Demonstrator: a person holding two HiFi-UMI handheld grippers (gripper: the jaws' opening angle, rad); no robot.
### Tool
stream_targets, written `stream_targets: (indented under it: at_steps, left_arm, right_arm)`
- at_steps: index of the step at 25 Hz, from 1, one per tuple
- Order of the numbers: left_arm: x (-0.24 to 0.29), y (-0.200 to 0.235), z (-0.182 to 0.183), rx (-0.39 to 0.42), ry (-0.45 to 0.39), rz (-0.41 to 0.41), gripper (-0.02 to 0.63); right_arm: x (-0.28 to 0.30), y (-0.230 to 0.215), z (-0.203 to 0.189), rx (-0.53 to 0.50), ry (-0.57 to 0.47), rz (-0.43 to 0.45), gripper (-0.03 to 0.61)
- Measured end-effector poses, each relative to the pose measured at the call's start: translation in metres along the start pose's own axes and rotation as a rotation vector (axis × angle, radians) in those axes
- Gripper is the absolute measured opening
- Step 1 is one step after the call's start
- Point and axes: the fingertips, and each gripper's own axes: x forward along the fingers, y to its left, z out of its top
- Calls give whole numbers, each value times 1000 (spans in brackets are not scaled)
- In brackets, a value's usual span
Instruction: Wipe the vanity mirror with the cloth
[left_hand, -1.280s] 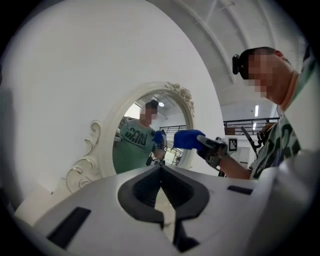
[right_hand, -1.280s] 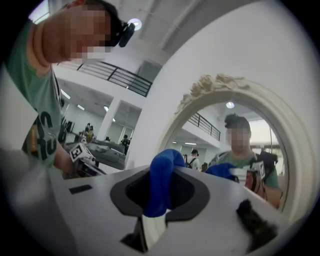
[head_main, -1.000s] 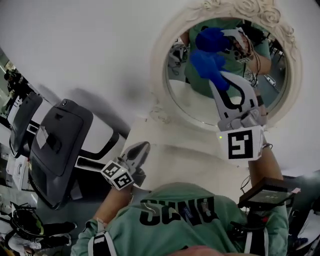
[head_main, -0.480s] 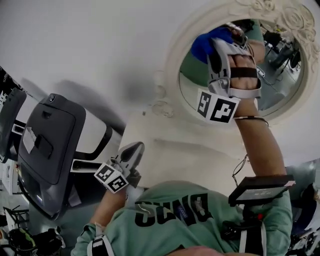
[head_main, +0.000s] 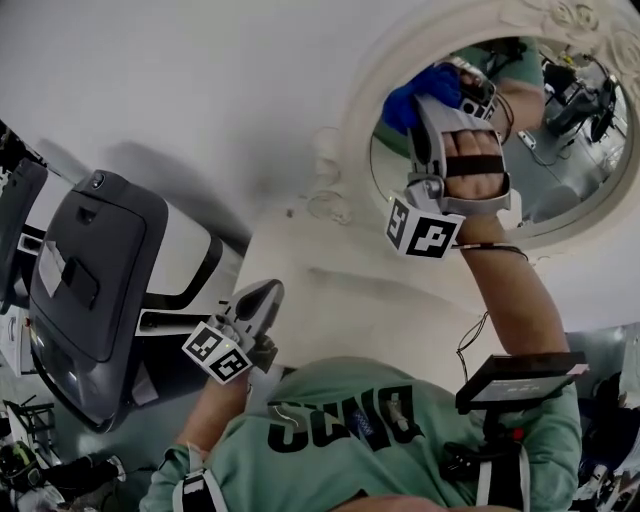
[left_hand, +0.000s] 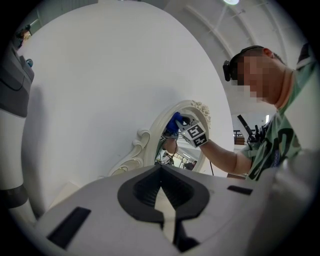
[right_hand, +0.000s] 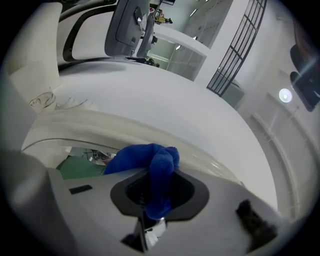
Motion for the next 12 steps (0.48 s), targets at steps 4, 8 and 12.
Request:
stream_targets:
  at_steps: [4, 8, 12]
  left_arm:
    - [2, 2, -7, -14, 14, -1, 9]
    - [2, 6, -15, -35, 36, 12, 9]
    - [0, 9, -25, -53, 60, 19, 9]
  right_arm:
    - [-9, 40, 15, -13, -42, 49, 58]
    - [-21, 89, 24, -11, -70, 114, 57]
    - [-39, 140, 29, -10, -77, 198, 58]
